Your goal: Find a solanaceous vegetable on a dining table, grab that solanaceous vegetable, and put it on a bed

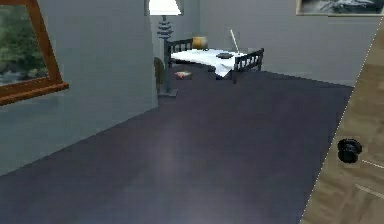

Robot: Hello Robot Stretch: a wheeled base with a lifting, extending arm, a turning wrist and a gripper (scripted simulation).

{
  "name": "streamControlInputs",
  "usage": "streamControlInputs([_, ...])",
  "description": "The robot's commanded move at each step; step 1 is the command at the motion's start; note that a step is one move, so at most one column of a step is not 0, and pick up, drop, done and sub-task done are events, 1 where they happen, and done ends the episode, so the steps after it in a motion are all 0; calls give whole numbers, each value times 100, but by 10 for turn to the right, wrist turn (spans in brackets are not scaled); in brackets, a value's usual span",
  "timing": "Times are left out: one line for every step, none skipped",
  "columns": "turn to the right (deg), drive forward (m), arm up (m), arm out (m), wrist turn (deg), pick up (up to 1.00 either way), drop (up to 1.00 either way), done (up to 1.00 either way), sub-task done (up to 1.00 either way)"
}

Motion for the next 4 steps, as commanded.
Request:
streamControlInputs([30,0,0,0,0,0,0,0,0])
streamControlInputs([0,100,0,0,0,0,0,0,0])
streamControlInputs([0,100,0,0,0,0,0,0,0])
streamControlInputs([0,100,0,0,0,0,0,0,0])
